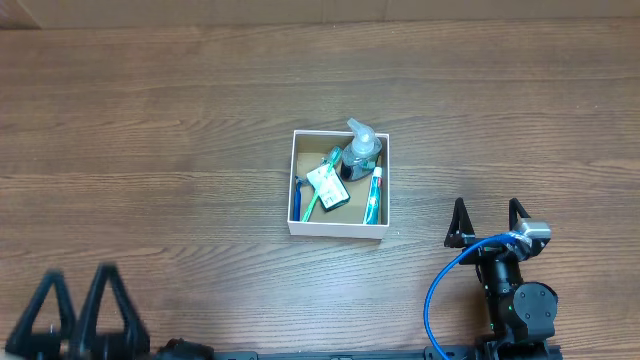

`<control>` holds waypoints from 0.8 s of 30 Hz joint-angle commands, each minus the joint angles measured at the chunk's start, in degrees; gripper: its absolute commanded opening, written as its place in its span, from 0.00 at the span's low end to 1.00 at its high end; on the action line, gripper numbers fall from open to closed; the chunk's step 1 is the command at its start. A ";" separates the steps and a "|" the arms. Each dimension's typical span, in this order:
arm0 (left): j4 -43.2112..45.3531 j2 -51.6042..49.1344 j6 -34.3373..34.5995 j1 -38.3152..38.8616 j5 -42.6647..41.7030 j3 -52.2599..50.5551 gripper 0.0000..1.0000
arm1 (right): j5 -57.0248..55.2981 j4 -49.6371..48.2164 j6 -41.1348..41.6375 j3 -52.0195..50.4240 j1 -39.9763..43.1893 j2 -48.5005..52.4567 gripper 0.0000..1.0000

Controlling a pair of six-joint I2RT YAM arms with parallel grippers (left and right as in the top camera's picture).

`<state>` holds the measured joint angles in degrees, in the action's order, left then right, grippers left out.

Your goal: Pack container

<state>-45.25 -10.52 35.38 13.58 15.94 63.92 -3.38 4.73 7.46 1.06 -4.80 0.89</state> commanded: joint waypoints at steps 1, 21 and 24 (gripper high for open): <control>-9.44 6.64 -1.09 -2.10 0.09 0.15 1.00 | 0.09 -0.33 -0.22 -0.61 0.44 -0.66 1.00; -17.77 10.27 -1.16 -9.53 2.05 -12.44 1.00 | 0.09 -0.33 -0.22 -0.61 0.44 -0.66 1.00; -8.35 10.27 -2.10 -9.53 1.95 -18.91 1.00 | 0.09 -0.33 -0.22 -0.61 0.44 -0.66 1.00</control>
<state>-59.83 -0.58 35.31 4.45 16.97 51.03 -3.38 4.69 7.44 1.06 -4.75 0.84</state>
